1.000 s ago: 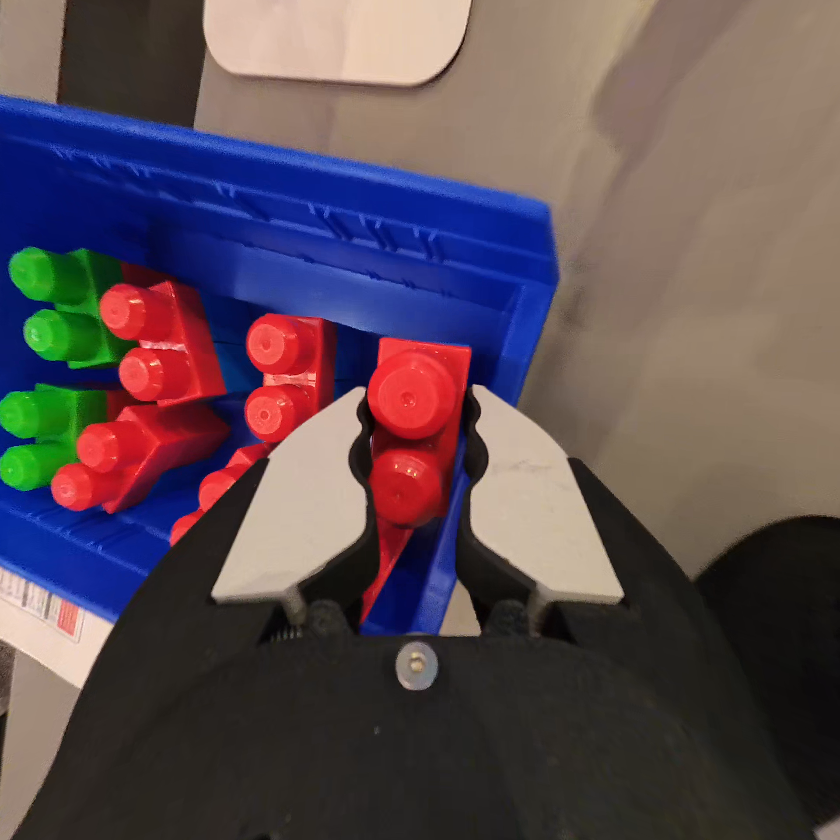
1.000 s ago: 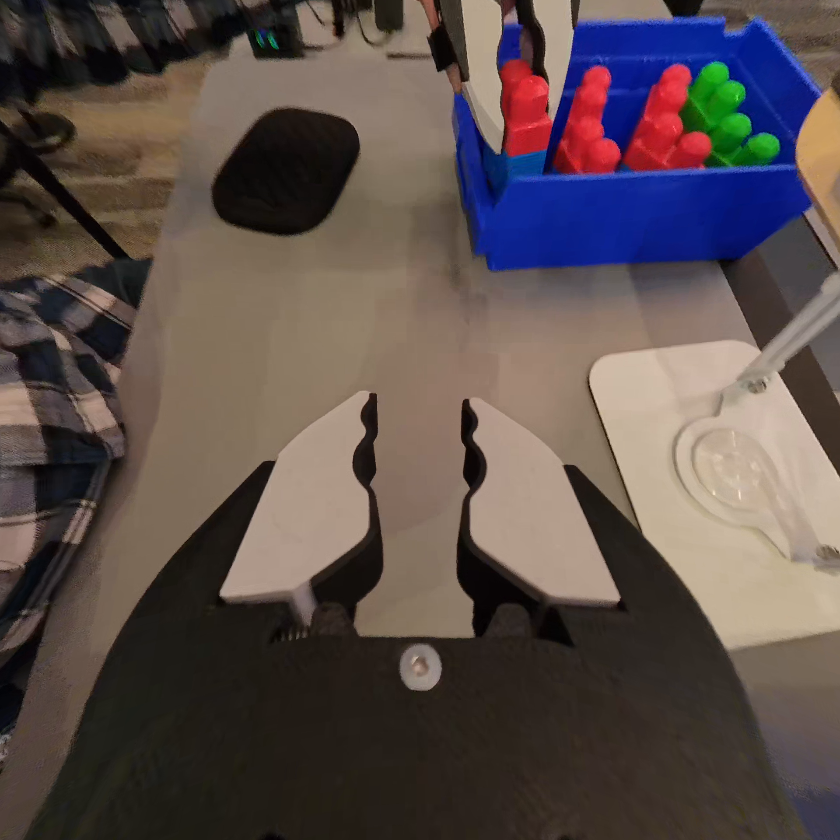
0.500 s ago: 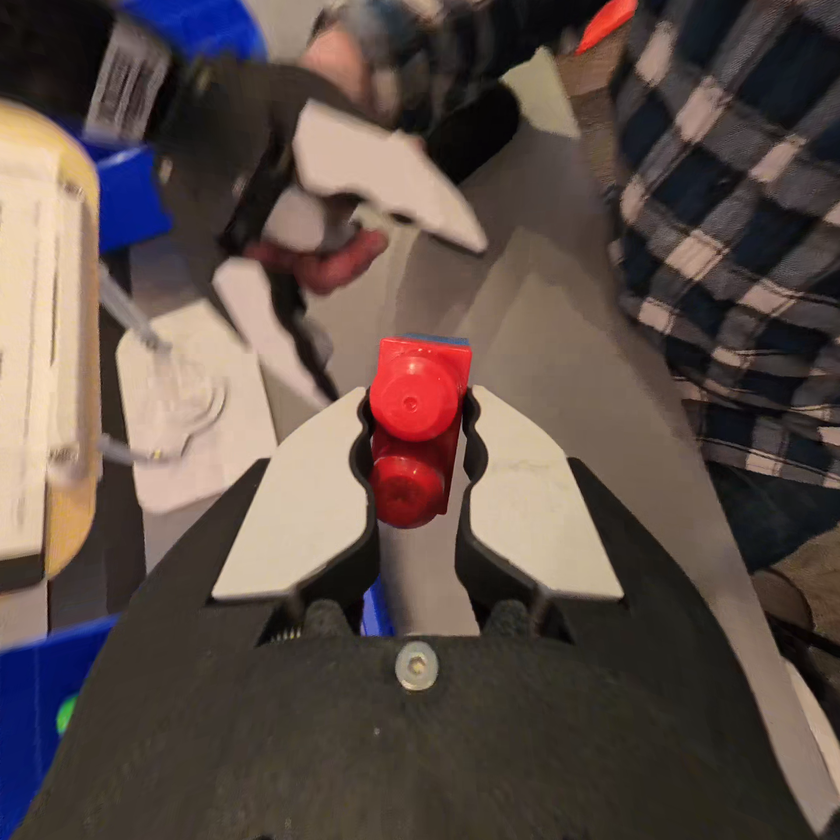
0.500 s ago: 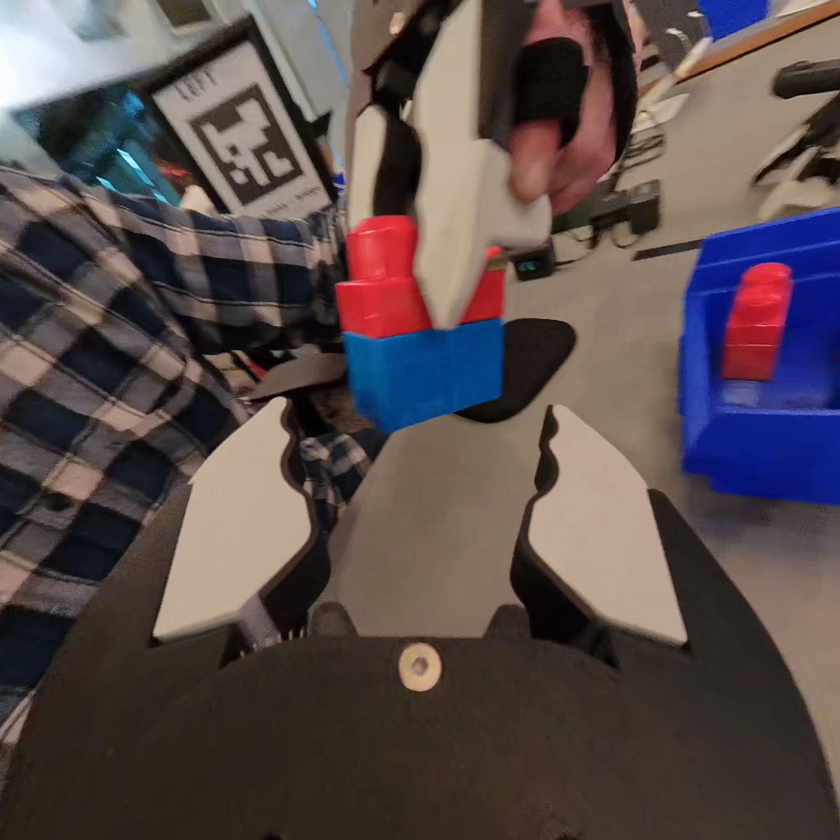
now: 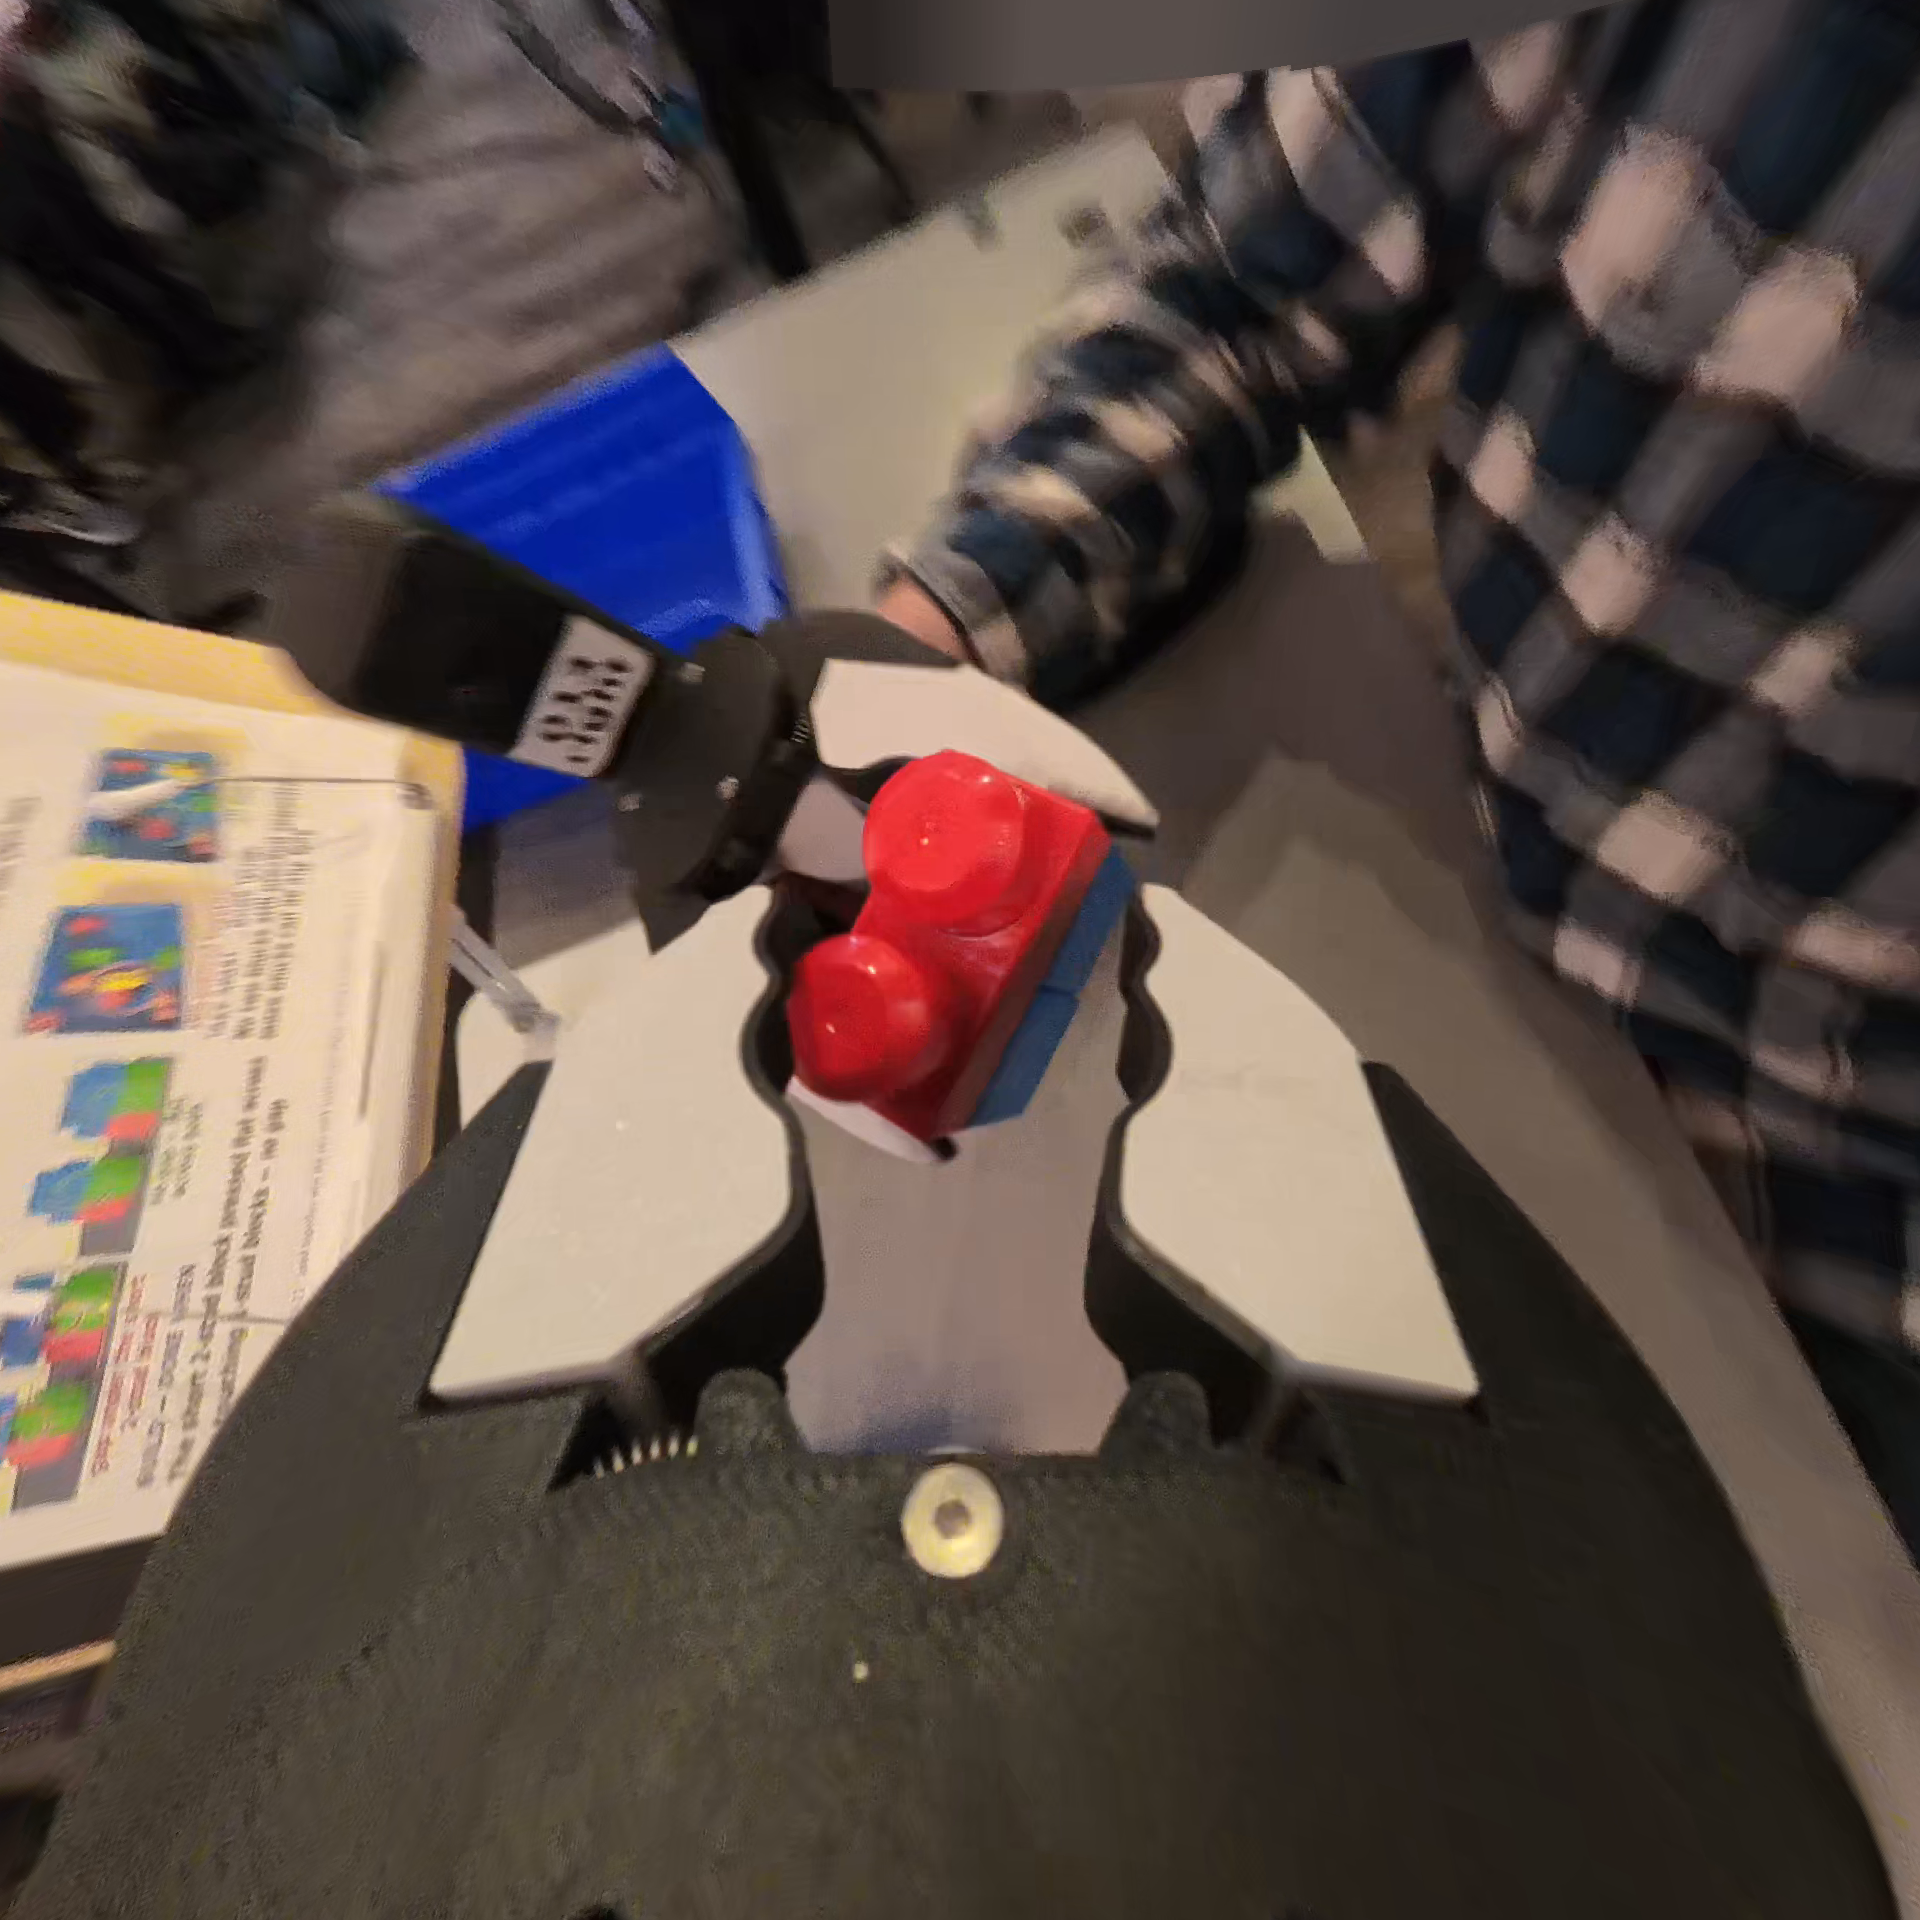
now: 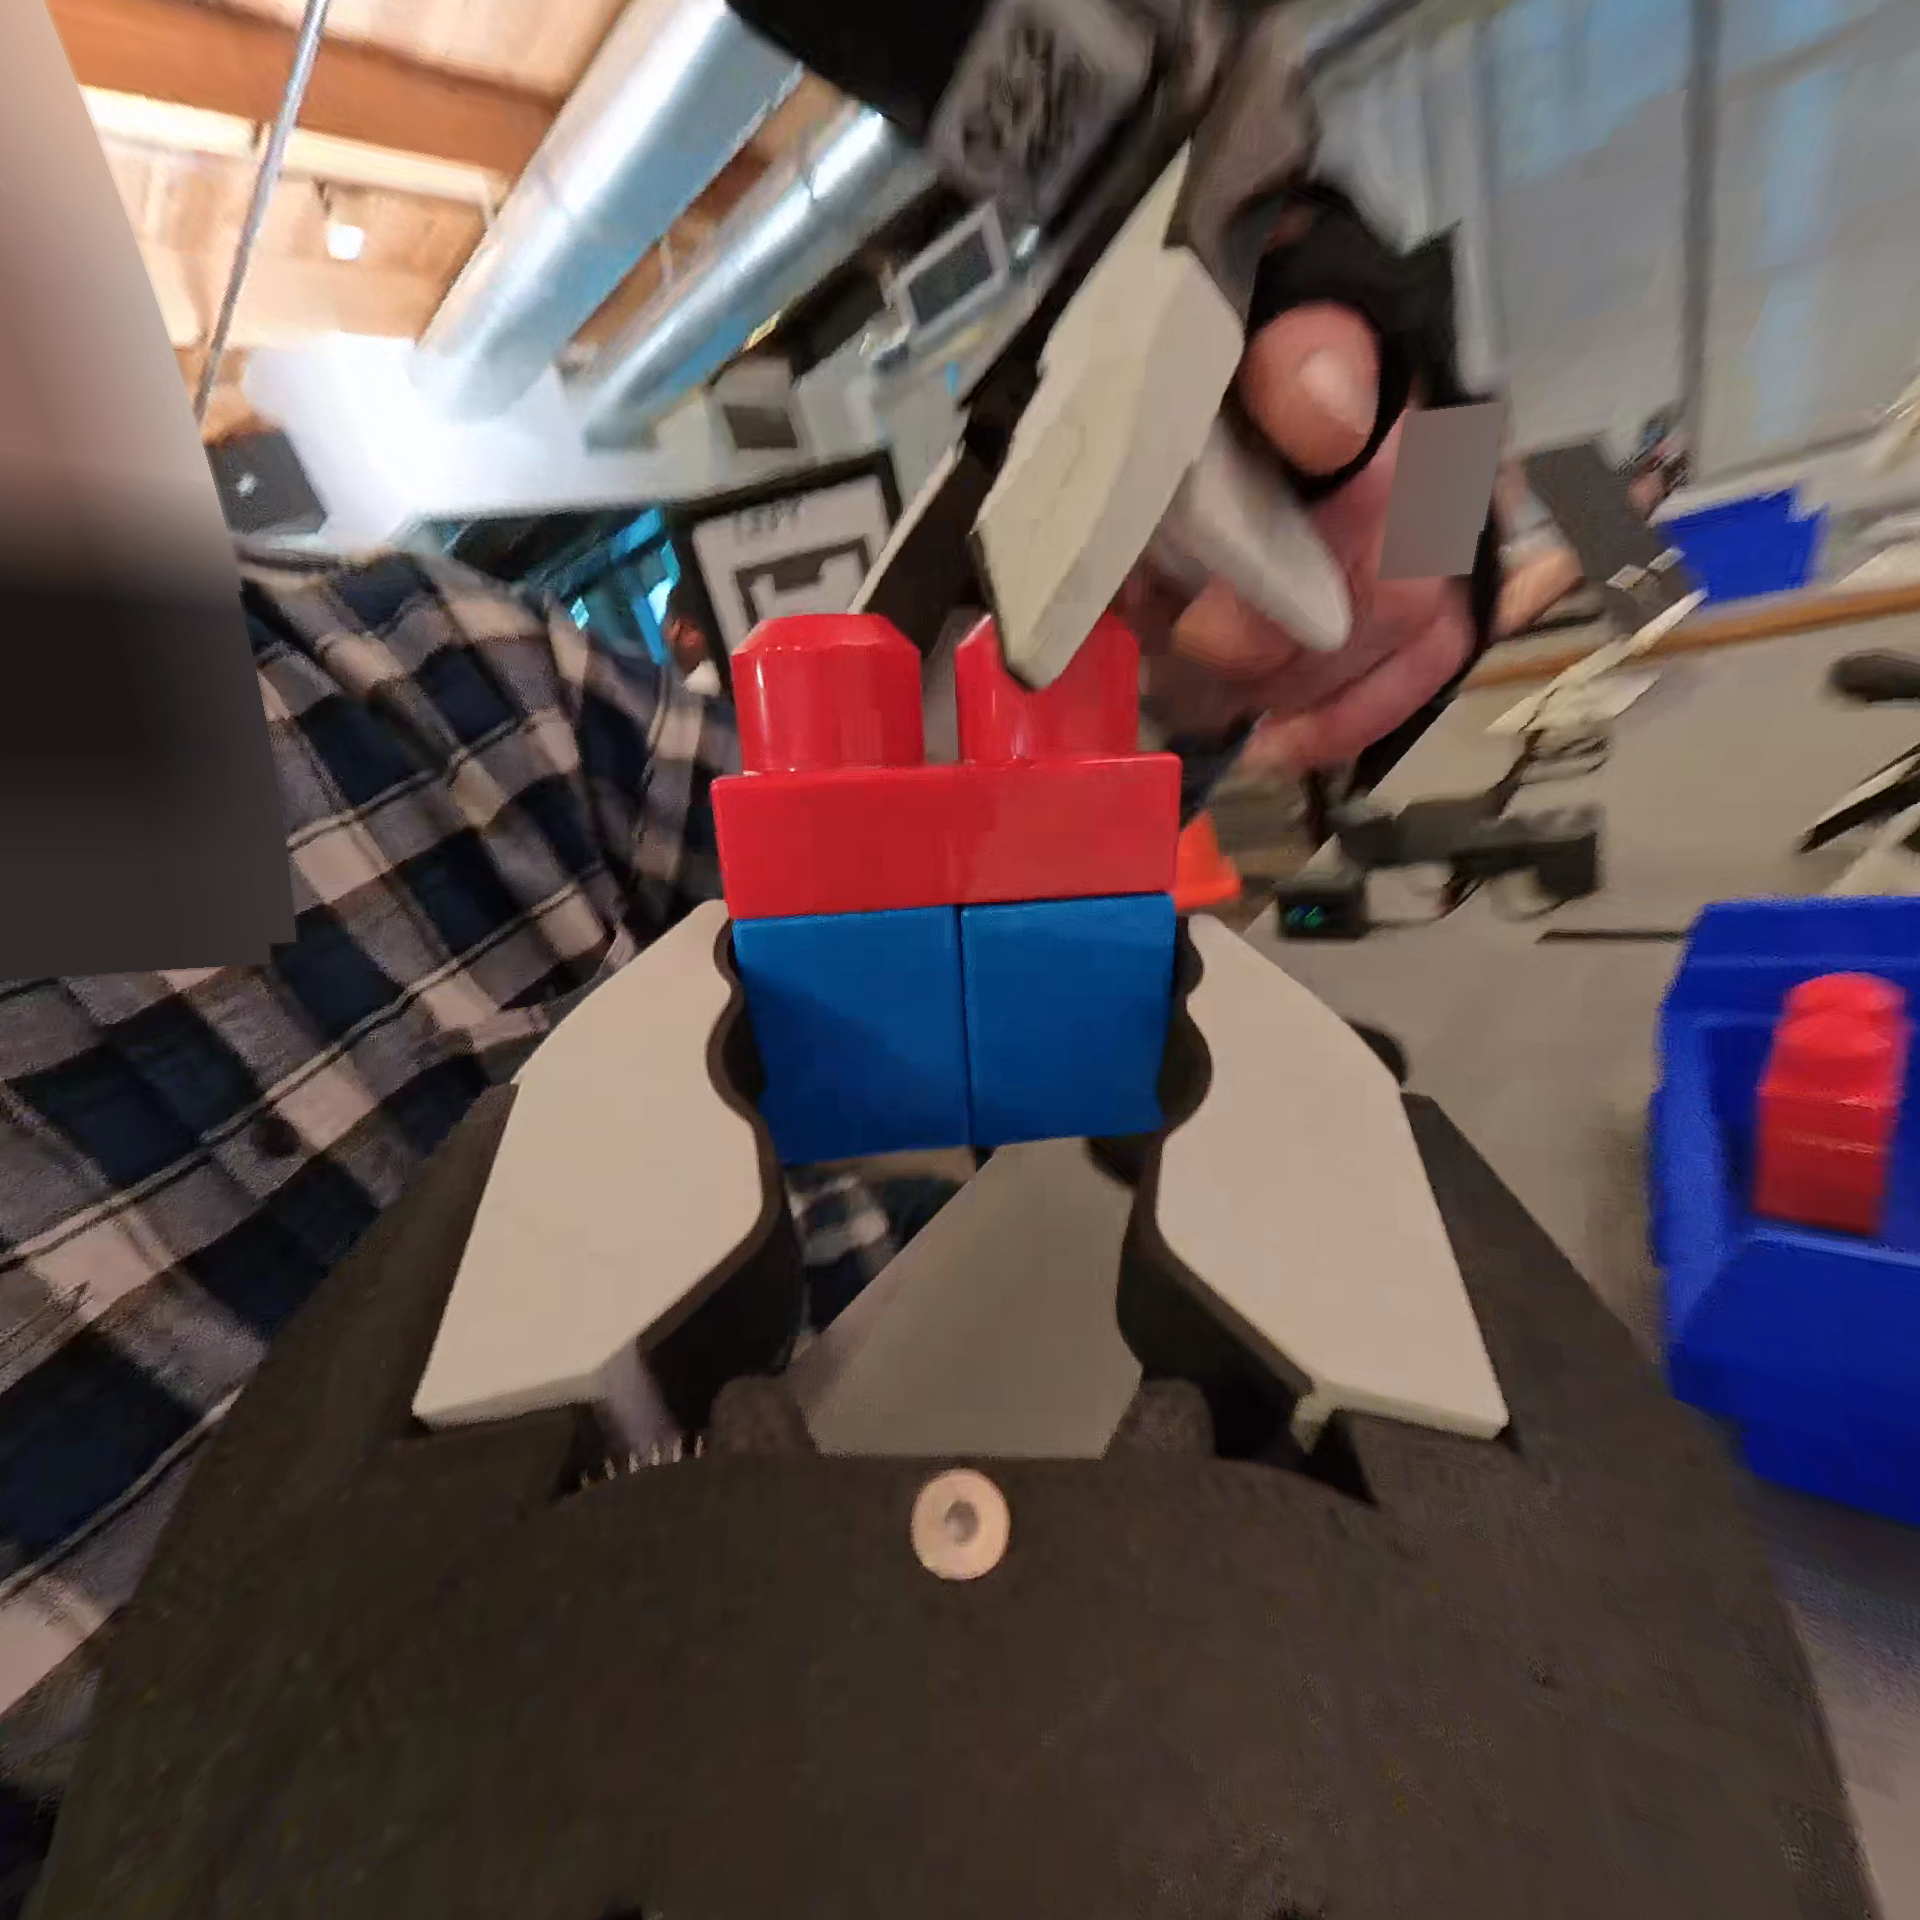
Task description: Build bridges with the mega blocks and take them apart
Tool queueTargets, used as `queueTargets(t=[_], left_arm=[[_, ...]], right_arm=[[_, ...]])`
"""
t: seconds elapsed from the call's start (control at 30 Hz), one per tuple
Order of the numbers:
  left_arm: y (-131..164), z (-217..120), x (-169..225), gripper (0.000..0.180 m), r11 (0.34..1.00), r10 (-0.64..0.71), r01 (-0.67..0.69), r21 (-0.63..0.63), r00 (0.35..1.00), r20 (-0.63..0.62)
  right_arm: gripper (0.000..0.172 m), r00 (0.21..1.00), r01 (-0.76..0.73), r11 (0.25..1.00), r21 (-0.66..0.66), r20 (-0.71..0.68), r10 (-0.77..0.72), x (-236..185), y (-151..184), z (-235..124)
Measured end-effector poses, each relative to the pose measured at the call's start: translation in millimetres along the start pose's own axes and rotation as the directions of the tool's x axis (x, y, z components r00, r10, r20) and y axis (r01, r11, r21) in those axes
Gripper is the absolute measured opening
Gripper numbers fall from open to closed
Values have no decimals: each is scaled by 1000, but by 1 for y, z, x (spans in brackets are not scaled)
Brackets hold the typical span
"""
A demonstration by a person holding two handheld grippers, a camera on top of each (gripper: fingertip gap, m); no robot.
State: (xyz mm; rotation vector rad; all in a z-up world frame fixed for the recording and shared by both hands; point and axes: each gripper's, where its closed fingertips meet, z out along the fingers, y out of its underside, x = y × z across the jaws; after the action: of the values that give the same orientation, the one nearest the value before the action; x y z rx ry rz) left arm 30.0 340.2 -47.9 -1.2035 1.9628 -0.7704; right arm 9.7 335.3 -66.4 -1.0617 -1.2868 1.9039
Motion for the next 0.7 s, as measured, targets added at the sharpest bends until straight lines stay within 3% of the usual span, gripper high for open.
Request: queueTargets(t=[0.1,0.17,0.3,0.37,0.43,0.5,0.7], left_arm=[[6,-5,-19,74,992,-114,100,78,974,196],[11,-2,-23,88,969,-224,185,165,936,271],[17,8,-32,97,881,-430,302,364,831,352],[24,22,-31,100,872,-459,330,361,805,375],[17,27,-32,96,837,-495,323,441,790,362],[12,30,-33,88,827,-499,304,473,785,367],[12,35,-37,90,765,-541,308,566,783,306]], right_arm=[[77,992,102,991,84,-83,-95,3,-15,-12],[77,981,176,972,153,-112,-160,-1,-25,-16],[77,970,218,953,212,-156,-187,2,-32,-20],[76,965,237,941,243,-173,-198,1,-36,-23],[77,953,266,932,244,-214,-216,3,-37,-24],[77,948,278,930,240,-227,-225,3,-36,-24],[76,941,270,920,283,-280,-190,7,-33,-28]])
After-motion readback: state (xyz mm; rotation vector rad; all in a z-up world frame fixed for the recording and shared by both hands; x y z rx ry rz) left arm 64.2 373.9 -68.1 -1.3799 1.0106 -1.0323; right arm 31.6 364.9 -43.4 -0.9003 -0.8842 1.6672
